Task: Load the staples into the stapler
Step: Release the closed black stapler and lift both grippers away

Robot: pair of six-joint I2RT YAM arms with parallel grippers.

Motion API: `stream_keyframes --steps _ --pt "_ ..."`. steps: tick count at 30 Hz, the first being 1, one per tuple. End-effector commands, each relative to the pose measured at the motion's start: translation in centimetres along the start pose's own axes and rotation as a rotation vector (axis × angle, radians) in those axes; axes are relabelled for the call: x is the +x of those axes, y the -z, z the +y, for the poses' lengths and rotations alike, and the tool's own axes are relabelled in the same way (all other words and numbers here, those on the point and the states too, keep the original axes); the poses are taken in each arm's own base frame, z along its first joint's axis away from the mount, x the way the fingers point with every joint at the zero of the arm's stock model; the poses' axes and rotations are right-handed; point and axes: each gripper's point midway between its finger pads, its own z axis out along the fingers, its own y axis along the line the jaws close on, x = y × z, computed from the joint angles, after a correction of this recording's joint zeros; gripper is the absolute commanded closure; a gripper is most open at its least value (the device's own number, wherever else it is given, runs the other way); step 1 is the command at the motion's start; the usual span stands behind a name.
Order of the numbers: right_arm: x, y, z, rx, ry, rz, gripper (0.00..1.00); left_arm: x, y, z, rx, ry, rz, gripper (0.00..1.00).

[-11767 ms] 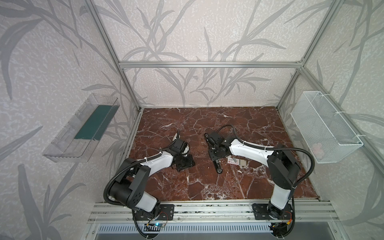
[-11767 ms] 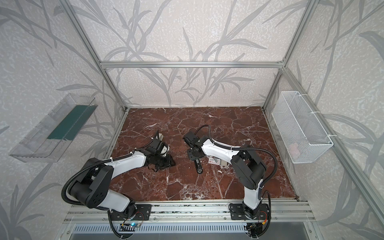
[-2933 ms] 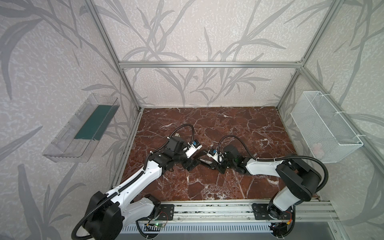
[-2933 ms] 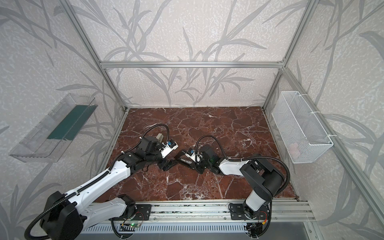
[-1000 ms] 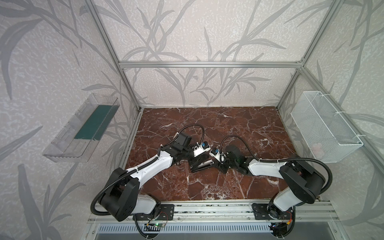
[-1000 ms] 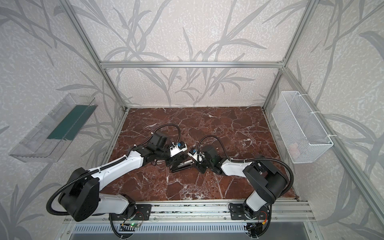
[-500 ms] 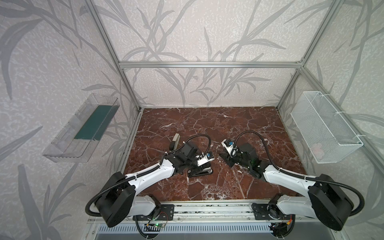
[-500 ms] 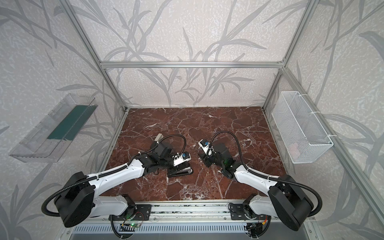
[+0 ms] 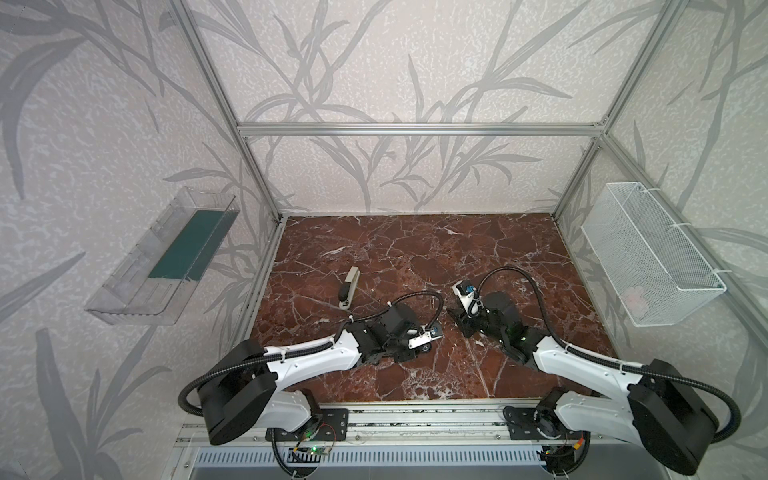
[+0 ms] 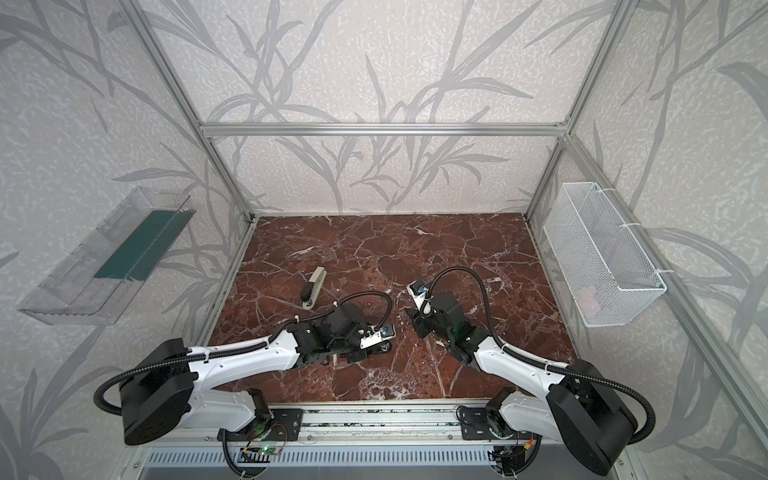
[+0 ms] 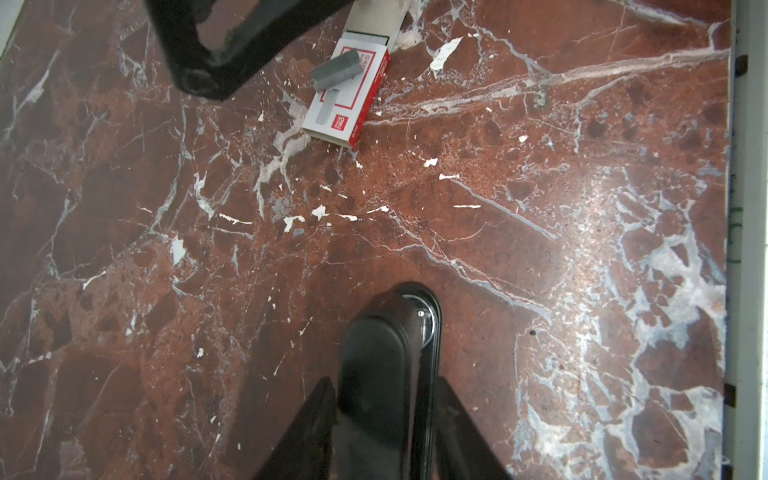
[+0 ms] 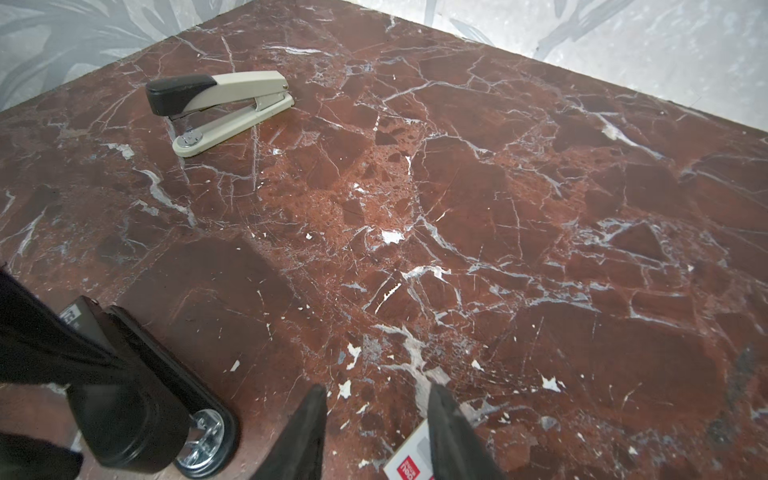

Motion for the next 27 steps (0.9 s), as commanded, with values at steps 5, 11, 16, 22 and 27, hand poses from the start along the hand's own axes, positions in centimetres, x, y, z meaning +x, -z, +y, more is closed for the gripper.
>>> stream_keyframes --steps 5,11,16,22,27 --pt "0.1 0.6 -0.5 0.022 -0.020 -0.004 0.58 -0.2 -1.1 -1.1 0.072 -0.005 0.039 0.44" --pt "0.1 1.1 -0.5 0.025 -0.025 -0.013 0.58 0.7 -2.5 -0.3 0.047 0.014 0.129 0.52" --pt "0.2 1.6 -0.8 0.043 -0.036 -0.015 0.58 0.6 -3.9 2.2 -0.052 -0.008 0.167 0.80" --pt "1.4 2.2 -1.7 0.097 -0.073 0.018 0.58 0.7 -5.7 7.3 -0.104 0.078 0.180 0.83" --pt "1.6 2.8 -2.0 0.116 -0.101 0.027 0.58 0.9 -7.4 12.6 -0.160 0.142 0.201 0.81"
